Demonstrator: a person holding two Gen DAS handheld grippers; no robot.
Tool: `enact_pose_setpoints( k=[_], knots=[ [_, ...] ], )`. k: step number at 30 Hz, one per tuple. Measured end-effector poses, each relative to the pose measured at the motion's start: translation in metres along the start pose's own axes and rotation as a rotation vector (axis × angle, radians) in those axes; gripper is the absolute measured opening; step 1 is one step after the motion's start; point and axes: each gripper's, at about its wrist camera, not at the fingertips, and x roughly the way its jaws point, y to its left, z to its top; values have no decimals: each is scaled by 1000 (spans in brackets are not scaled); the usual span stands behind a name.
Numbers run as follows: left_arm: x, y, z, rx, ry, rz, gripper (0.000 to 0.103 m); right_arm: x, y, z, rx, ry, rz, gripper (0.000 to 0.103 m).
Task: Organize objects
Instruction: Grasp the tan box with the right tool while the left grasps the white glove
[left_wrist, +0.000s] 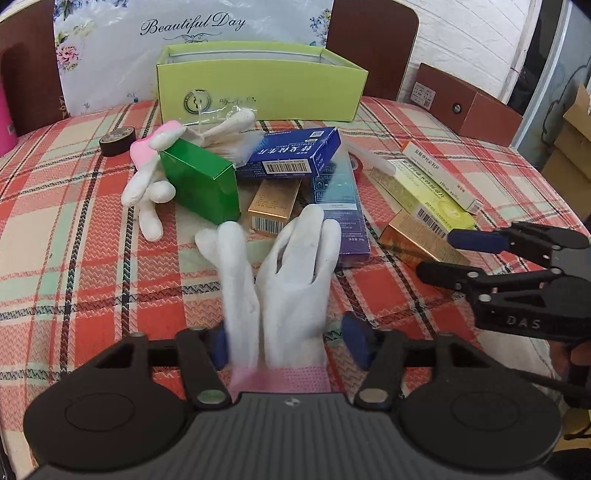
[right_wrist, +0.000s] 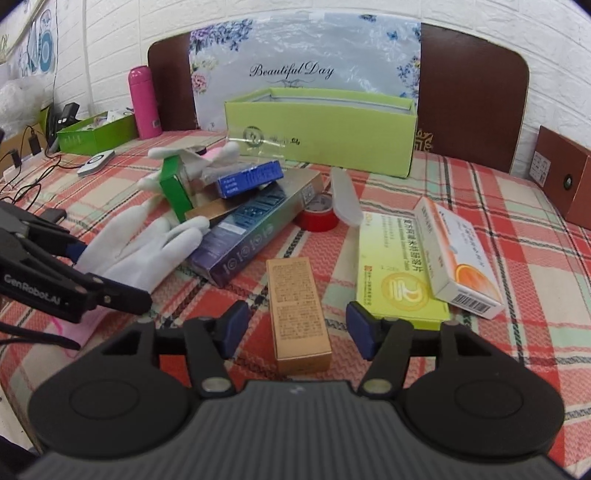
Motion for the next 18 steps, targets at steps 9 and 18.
enact_pose_setpoints(
  k=[9, 18],
  knots=[
    [7, -6, 5, 9, 2, -26, 39, 9, 3, 1, 3, 17, 11, 57],
    [-3, 3, 6, -45, 0, -80, 10, 9, -3, -1, 35, 51, 42, 30]
  ],
)
